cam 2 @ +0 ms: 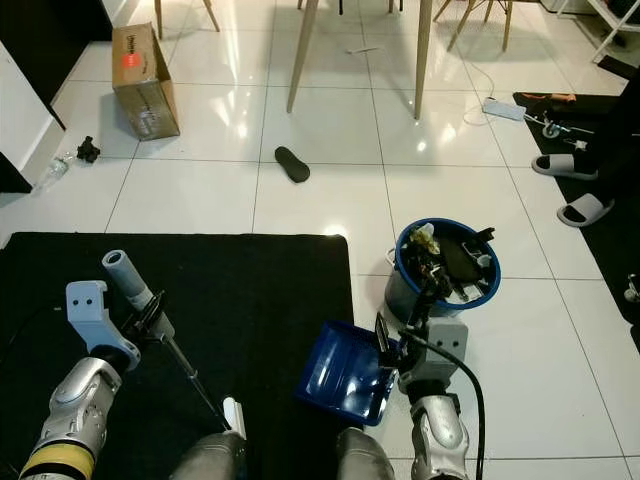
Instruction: Sweep floor
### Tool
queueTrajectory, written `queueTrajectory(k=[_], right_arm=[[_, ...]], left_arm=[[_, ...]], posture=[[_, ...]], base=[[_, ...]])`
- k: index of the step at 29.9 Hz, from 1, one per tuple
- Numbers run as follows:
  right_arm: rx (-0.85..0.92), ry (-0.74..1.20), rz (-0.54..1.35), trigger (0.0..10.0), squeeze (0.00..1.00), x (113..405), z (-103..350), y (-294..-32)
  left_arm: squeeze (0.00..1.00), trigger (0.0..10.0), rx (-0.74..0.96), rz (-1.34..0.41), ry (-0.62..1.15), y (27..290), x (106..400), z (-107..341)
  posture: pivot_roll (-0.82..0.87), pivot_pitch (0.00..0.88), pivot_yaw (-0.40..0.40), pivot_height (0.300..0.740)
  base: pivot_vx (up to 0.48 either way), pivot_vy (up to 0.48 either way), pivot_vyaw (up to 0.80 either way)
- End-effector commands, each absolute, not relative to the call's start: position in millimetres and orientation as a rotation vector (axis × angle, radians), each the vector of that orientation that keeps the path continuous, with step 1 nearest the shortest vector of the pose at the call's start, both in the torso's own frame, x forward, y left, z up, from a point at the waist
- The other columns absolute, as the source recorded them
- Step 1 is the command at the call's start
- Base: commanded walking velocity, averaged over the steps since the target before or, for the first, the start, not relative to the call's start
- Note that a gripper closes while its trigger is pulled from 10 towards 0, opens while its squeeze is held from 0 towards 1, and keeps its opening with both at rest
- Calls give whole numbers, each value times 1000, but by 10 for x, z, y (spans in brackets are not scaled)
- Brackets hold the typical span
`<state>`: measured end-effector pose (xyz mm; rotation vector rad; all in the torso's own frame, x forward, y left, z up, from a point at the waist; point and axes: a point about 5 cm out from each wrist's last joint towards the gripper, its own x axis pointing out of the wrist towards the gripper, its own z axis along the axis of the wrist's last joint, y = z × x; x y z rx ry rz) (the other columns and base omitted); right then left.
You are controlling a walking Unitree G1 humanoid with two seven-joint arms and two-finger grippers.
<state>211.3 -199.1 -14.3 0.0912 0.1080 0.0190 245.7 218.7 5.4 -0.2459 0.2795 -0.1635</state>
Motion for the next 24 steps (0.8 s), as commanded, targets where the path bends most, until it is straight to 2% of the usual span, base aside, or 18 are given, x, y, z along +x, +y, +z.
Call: queueTrajectory(k=[1,9,17,21,24], right_arm=[[96,89,33,10000,0,2080,-134,-1971],[120,48,34,10000,0,2052,-76,-1999],[147,158,23,10000,0,2006,-194,-1999],[64,163,-36,10000,0,1992,-182,-2106],[-157,82,-39,10000,0,2010,-55,-2177]], left_arm=[[0,10000,-337,-185,360,2062,2340,-111],[0,10000,-342,-195,362,2045,2346,-108],[0,10000,-346,-202,364,2040,2337,-108],[0,10000,-342,-201,365,2044,2340,-106],[0,10000,-336,-199,366,2050,2341,-106]], posture=[[231,64,-33,740],[228,64,-34,740],[231,63,-38,740],[233,59,-39,740],[232,59,-38,740]], base=[[0,0,0],[0,0,0],[0,0,0],[0,0,0],[0,0,0]])
